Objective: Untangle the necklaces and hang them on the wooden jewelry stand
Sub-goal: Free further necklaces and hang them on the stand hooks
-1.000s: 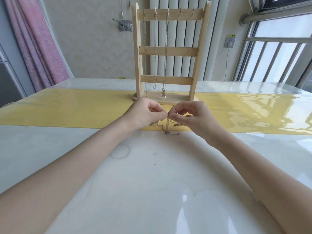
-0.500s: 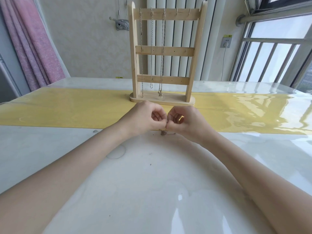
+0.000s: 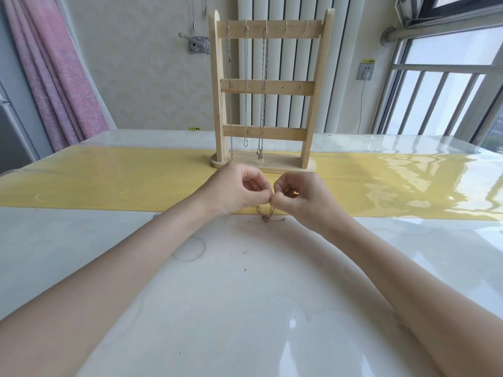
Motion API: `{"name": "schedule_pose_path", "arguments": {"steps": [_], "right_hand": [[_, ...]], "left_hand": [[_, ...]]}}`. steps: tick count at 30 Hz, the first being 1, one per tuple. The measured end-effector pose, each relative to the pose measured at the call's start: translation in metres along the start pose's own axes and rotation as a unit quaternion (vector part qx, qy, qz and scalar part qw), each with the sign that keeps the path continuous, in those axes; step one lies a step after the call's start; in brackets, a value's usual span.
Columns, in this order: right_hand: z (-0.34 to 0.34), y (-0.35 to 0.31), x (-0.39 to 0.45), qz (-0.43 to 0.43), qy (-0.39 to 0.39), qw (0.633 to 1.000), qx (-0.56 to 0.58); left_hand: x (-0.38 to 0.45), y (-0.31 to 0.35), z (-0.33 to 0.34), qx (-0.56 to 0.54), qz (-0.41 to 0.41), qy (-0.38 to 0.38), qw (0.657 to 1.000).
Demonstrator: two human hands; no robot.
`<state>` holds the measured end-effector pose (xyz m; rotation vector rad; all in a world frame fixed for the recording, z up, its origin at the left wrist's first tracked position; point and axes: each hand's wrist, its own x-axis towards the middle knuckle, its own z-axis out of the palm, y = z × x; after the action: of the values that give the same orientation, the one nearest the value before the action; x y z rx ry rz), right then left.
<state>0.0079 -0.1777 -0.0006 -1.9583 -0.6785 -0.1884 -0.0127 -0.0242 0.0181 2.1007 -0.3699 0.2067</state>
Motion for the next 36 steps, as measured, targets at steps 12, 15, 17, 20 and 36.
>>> {"name": "schedule_pose_path", "arguments": {"steps": [12, 15, 17, 20, 36], "right_hand": [[-0.007, -0.003, 0.000, 0.035, -0.042, 0.996, 0.066], [-0.009, -0.003, -0.001, 0.042, -0.049, 0.994, 0.084], [-0.010, -0.002, -0.001, 0.054, -0.055, 0.991, 0.114], [-0.010, 0.000, -0.001, 0.070, -0.064, 0.983, 0.154], [-0.007, 0.003, 0.000, 0.079, -0.076, 0.975, 0.192]], "left_hand": [[-0.003, 0.000, -0.003, -0.065, -0.035, -0.025, 0.997], [-0.005, 0.001, -0.003, -0.083, -0.046, -0.029, 0.995], [-0.006, 0.002, -0.001, -0.098, -0.064, -0.034, 0.993], [-0.006, 0.001, 0.000, -0.101, -0.082, -0.034, 0.991], [-0.007, 0.002, 0.000, -0.167, -0.144, -0.056, 0.974]]}}
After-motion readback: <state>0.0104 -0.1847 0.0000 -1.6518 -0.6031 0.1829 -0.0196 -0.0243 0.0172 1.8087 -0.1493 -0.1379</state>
